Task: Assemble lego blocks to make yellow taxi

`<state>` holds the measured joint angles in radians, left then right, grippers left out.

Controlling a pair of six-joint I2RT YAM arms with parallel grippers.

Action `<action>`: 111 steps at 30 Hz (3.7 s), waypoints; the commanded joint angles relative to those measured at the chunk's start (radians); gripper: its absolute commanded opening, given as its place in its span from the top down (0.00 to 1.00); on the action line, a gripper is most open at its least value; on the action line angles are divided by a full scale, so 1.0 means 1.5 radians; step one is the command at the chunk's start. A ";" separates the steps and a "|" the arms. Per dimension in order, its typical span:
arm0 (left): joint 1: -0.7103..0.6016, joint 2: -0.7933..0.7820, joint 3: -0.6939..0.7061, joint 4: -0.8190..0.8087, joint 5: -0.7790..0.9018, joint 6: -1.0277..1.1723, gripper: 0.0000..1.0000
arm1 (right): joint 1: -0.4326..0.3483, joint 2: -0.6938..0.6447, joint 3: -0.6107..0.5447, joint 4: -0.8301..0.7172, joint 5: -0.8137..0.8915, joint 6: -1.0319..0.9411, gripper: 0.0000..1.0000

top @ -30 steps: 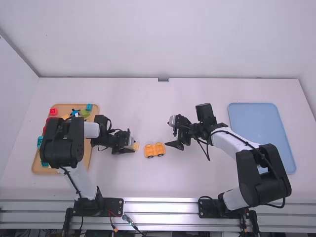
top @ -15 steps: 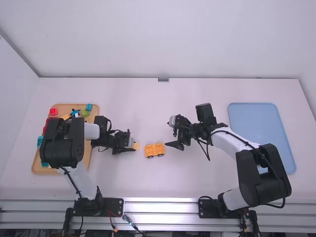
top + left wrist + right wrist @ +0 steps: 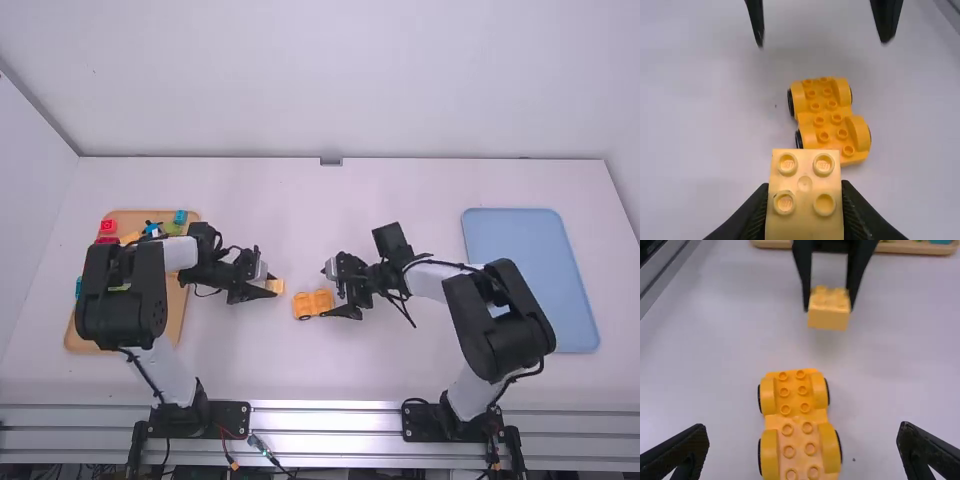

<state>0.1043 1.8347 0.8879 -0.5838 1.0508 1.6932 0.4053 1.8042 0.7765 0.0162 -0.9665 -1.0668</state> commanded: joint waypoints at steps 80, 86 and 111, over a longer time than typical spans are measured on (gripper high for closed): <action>-0.197 -0.105 -0.155 0.416 -0.141 -0.470 0.95 | 0.012 0.164 -0.026 0.228 0.083 0.155 0.48; -0.196 -0.049 -0.078 0.328 -0.119 -0.393 0.94 | -0.014 0.164 -0.026 0.226 0.057 0.153 0.46; -0.209 -0.034 -0.100 0.377 -0.101 -0.333 0.94 | -0.013 0.164 -0.024 0.231 0.067 0.155 0.45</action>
<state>-0.2028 1.7775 0.7551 -0.0174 0.8680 1.1790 0.3843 2.0407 0.7441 0.3771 -0.9024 -0.8448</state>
